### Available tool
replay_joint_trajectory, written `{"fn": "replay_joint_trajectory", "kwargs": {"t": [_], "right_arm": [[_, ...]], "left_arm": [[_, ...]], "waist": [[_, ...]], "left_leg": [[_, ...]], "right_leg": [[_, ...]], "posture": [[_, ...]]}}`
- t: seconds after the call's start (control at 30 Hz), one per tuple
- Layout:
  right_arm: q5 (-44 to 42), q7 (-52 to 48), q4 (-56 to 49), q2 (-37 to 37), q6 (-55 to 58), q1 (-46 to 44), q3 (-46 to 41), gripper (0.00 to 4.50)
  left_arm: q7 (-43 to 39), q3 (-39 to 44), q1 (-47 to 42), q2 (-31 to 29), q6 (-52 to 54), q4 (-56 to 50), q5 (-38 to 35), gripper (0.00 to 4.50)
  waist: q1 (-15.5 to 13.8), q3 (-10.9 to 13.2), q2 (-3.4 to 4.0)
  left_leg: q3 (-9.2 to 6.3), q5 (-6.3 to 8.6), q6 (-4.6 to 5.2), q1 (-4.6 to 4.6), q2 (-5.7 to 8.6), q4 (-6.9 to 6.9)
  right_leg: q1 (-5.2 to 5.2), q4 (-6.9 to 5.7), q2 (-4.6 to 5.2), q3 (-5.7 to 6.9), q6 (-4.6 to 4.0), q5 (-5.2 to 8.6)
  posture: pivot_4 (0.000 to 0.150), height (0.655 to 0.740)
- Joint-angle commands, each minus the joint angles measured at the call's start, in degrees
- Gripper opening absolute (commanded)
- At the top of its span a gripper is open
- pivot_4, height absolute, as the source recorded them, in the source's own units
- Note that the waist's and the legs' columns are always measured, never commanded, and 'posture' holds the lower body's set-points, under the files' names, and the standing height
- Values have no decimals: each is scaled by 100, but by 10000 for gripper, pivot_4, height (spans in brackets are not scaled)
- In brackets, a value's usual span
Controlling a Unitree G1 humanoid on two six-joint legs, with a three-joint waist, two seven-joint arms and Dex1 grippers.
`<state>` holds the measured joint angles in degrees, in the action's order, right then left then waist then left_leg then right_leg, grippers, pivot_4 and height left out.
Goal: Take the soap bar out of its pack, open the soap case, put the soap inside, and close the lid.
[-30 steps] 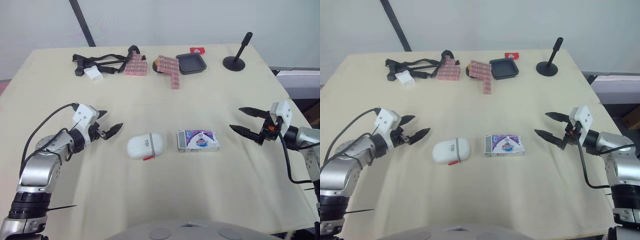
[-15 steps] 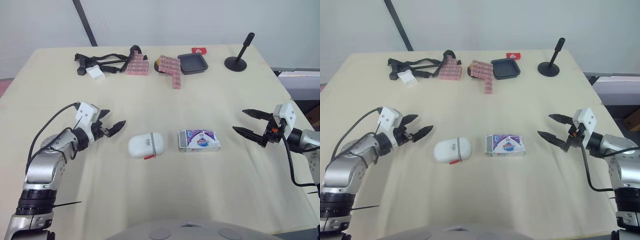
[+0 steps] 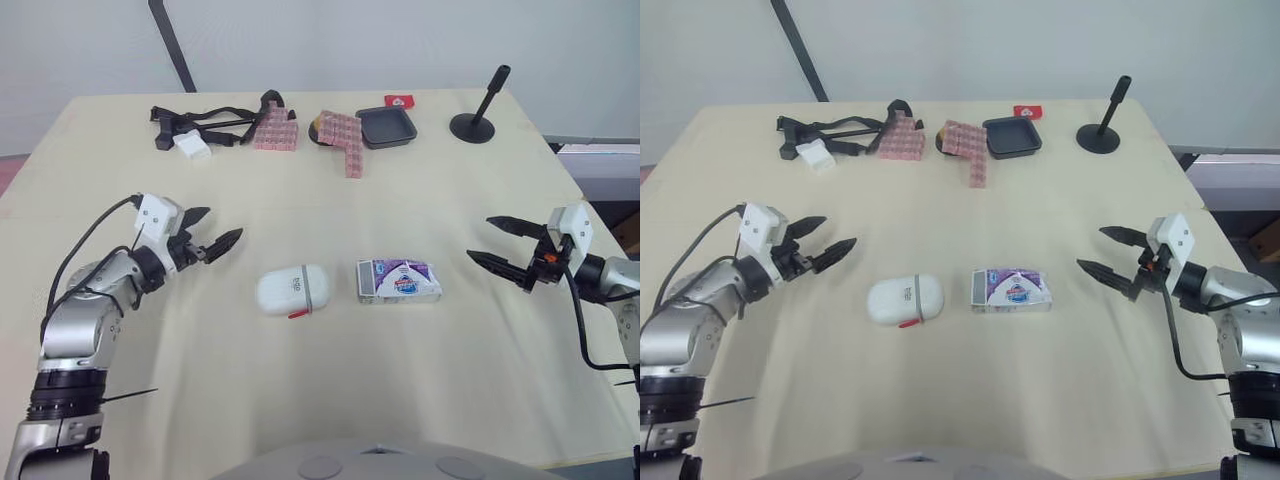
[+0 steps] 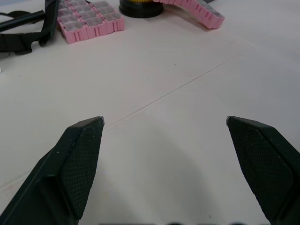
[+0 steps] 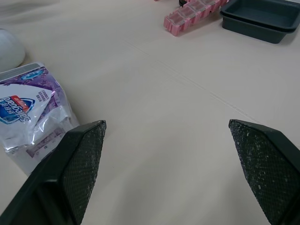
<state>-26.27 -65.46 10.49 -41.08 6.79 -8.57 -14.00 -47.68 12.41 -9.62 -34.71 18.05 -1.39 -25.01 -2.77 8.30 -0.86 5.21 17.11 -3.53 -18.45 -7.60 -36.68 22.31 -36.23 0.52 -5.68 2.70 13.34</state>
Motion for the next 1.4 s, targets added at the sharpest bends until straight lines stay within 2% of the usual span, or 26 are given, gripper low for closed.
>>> {"fn": "replay_joint_trajectory", "kwargs": {"t": [0.03,0.13,0.2,0.33,0.53,0.67,0.9,1.13,1.4], "right_arm": [[3,-84,-43,-172,-118,-31,-130,45000],[-3,-139,-53,-241,-111,1,-156,45000],[3,-186,-27,-304,-111,29,-173,45000],[19,-266,17,-411,-159,75,-186,45000],[15,-421,-105,-597,-181,198,-181,45000],[20,-754,-242,-853,-146,248,-74,45000],[233,-1540,-395,-1357,-224,-75,456,45000],[563,-1894,-1025,-1657,305,-577,1328,45000],[799,-1839,-1314,-1465,600,-1198,1940,45000]], "left_arm": [[-612,148,-266,-261,-320,22,-234,44581],[-1268,199,-283,-470,-383,-119,-520,44581],[-1946,113,3,-738,-630,-369,-575,44581],[-2471,191,419,-959,-725,-872,-829,44581],[-2209,411,1384,-663,-811,-1952,-1132,44581],[-2354,608,1844,-685,-1172,-1782,-967,44581],[-2808,684,1815,-922,-1652,-1389,-929,44581],[-2794,518,2056,-790,-1748,-1762,-1004,44581],[-2675,349,2231,-634,-1793,-2104,-985,44581]], "waist": [[-1,0,0],[-3,0,0],[14,0,0],[35,0,0],[18,-1,2],[10,0,3],[-34,-2,6],[-31,-3,8],[-59,-4,9]], "left_leg": [[0,-1,0,1,0,0],[0,-3,0,0,1,-1],[2,-3,-1,-8,1,0],[5,-3,-1,-16,-1,3],[6,-3,-1,-21,-12,1],[6,-3,-1,-23,-23,1],[7,-5,10,-22,-36,-2],[10,-8,7,-78,-56,-24],[10,-25,-23,-88,-87,-26]], "right_leg": [[6,-2,0,1,0,0],[13,-7,0,1,0,0],[17,-8,-1,-1,-1,0],[17,-7,-2,1,-2,2],[15,-6,9,4,-3,2],[15,-6,5,5,-3,2],[28,-17,5,21,-38,18],[79,-48,-4,38,-48,24],[86,-67,-8,92,-66,26]], "posture": [[1500,7374],[1500,7374],[1500,7374],[1500,7374],[1500,7374],[1500,7374],[1500,7374],[1500,7374],[1500,7374]]}}
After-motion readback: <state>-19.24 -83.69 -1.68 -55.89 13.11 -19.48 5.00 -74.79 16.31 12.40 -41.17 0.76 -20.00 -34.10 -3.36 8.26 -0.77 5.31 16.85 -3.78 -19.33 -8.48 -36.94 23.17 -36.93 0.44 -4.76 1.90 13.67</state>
